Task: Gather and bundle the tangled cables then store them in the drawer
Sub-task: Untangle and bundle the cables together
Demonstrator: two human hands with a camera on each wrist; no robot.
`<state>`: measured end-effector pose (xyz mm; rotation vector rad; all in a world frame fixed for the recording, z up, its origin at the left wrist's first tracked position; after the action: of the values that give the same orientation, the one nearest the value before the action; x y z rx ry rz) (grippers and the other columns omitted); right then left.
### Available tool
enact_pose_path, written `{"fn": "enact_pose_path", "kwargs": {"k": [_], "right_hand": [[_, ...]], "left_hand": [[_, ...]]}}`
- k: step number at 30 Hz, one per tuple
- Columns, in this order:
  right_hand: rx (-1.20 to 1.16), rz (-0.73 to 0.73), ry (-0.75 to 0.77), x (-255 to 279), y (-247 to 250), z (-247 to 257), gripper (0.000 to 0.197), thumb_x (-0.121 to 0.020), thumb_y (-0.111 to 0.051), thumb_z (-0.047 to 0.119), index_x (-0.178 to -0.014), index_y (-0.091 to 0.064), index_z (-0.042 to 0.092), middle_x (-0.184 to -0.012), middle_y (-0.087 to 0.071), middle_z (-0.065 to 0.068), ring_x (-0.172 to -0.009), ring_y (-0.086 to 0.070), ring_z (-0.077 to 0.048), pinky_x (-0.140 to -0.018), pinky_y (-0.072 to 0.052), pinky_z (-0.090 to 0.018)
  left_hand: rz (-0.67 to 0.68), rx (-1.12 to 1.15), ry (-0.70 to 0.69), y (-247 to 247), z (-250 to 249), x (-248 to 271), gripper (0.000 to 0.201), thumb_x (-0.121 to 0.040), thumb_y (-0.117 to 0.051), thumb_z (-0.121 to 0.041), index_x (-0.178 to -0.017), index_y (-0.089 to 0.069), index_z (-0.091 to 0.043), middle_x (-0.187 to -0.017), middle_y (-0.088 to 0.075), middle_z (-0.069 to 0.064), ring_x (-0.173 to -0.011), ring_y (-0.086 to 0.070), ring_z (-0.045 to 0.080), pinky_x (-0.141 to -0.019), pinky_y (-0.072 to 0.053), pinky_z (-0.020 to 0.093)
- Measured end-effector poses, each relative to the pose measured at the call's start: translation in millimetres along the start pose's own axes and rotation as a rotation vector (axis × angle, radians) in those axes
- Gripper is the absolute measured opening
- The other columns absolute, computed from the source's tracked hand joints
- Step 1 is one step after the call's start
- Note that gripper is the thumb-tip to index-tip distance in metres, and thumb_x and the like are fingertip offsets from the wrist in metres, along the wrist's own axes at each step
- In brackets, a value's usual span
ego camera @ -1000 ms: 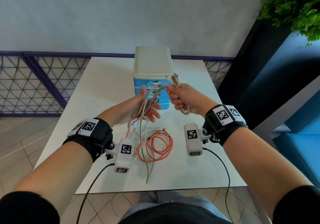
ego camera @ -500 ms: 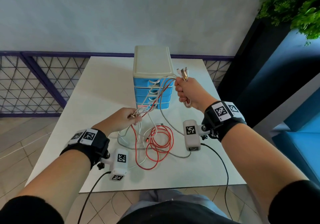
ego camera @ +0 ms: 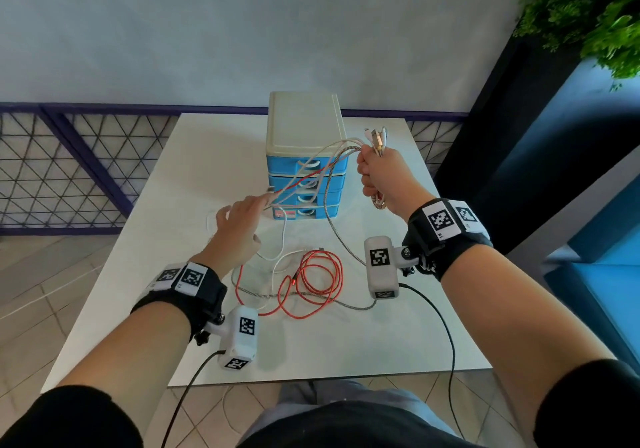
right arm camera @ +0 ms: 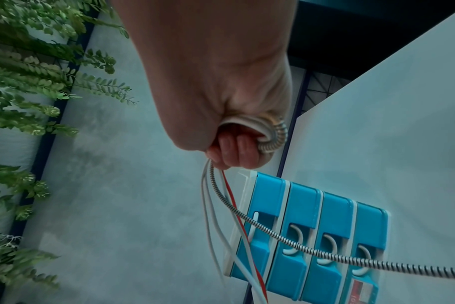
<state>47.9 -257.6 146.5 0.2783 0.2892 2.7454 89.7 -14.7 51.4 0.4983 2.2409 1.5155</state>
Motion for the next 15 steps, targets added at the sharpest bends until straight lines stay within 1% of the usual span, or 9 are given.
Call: {"fn": "enact_pose_path", "kwargs": {"k": [1, 2, 4, 5, 6, 7, 9, 12, 15], "right_hand": [[0.004, 0.0, 0.002, -0.5, 1.0, 0.2, 0.033, -0.099, -0.039, 0.029, -0.068, -0.047, 0.019, -0.054, -0.041, 0.006, -0.036, -0.035, -0.005, -0.038, -0.029, -0.021], [-0.004, 0.008, -0.004, -0.7, 0.8, 0.1, 0.033, -0.099, -0.038, 0.028, -0.069, -0.047, 0.019, -0.054, -0.041, 0.006, -0.035, -0.035, -0.004, -0.037, -0.029, -0.02], [-0.074, 0.059, -0.05, -0.3, -1.5, 0.4, 0.032, -0.1, -0.035, 0.02, -0.07, -0.046, 0.016, -0.052, -0.039, 0.005, -0.032, -0.031, -0.003, -0.035, -0.026, -0.017], [-0.129, 0.079, -0.091, 0.7, -2.9, 0.4, 0.032, -0.1, -0.032, 0.015, -0.07, -0.044, 0.015, -0.052, -0.038, 0.004, -0.031, -0.027, -0.004, -0.034, -0.023, -0.016], [-0.165, 0.083, -0.119, 2.1, -2.5, 1.0, 0.031, -0.099, -0.031, 0.012, -0.071, -0.044, 0.014, -0.054, -0.036, 0.002, -0.031, -0.025, -0.005, -0.034, -0.02, -0.015], [-0.174, 0.074, -0.126, 1.8, -1.4, 1.5, 0.03, -0.099, -0.031, 0.012, -0.072, -0.044, 0.013, -0.056, -0.036, 0.001, -0.031, -0.025, -0.005, -0.034, -0.02, -0.015], [-0.15, 0.07, -0.119, 1.5, -1.7, 2.0, 0.03, -0.1, -0.033, 0.014, -0.072, -0.044, 0.014, -0.055, -0.039, 0.002, -0.032, -0.027, -0.005, -0.034, -0.022, -0.015], [-0.037, 0.034, -0.03, -2.0, -1.9, 1.6, 0.031, -0.1, -0.036, 0.023, -0.071, -0.047, 0.017, -0.056, -0.042, 0.003, -0.038, -0.034, -0.007, -0.038, -0.029, -0.02], [0.03, -0.025, 0.028, -4.0, 2.3, 2.3, 0.031, -0.098, -0.039, 0.028, -0.07, -0.048, 0.019, -0.058, -0.044, 0.004, -0.045, -0.039, -0.01, -0.041, -0.033, -0.023]], "left_hand": [[-0.086, 0.1, -0.008, 3.8, 1.2, -0.7, 0.087, -0.061, -0.052, 0.012, -0.138, -0.037, -0.026, -0.128, -0.046, 0.004, -0.116, -0.045, 0.027, -0.1, -0.029, 0.041], [-0.179, 0.227, 0.005, 9.5, 3.6, 0.0, 0.085, -0.059, -0.052, 0.014, -0.135, -0.041, -0.022, -0.128, -0.046, 0.008, -0.117, -0.046, 0.028, -0.098, -0.032, 0.036], [-0.348, 0.44, 0.121, 20.9, 15.6, 4.3, 0.075, -0.06, -0.056, 0.013, -0.129, -0.043, -0.015, -0.125, -0.044, 0.012, -0.114, -0.044, 0.024, -0.095, -0.029, 0.027], [-0.382, 0.471, 0.201, 24.4, 22.5, 6.5, 0.069, -0.062, -0.061, 0.009, -0.125, -0.043, -0.013, -0.121, -0.044, 0.013, -0.109, -0.043, 0.024, -0.093, -0.03, 0.028], [-0.37, 0.425, 0.274, 25.8, 28.2, 7.8, 0.066, -0.062, -0.067, 0.003, -0.122, -0.043, -0.012, -0.118, -0.045, 0.013, -0.106, -0.043, 0.026, -0.091, -0.034, 0.033], [-0.315, 0.318, 0.331, 24.9, 33.4, 8.5, 0.065, -0.06, -0.071, -0.004, -0.118, -0.042, -0.012, -0.115, -0.045, 0.014, -0.105, -0.044, 0.03, -0.089, -0.036, 0.039], [-0.171, 0.065, 0.401, 19.5, 44.8, 12.0, 0.066, -0.057, -0.077, -0.016, -0.112, -0.041, -0.01, -0.112, -0.046, 0.015, -0.104, -0.044, 0.036, -0.085, -0.039, 0.045], [-0.073, -0.116, 0.4, 13.7, 53.0, 16.0, 0.062, -0.063, -0.078, -0.026, -0.108, -0.042, -0.005, -0.107, -0.051, 0.016, -0.101, -0.049, 0.039, -0.08, -0.042, 0.047], [0.018, -0.123, 0.421, 5.0, 61.5, 20.7, 0.041, -0.077, -0.068, -0.033, -0.102, -0.046, -0.007, -0.101, -0.057, 0.013, -0.097, -0.055, 0.037, -0.076, -0.045, 0.044]]}}
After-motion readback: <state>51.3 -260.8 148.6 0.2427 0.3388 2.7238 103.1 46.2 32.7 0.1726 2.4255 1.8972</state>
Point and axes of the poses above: each hand's wrist, its own x-axis away from the middle knuckle, its own y-axis out of the back of the hand, z = x × y, the point moved 7 cm from there along -x, towards the middle knuckle
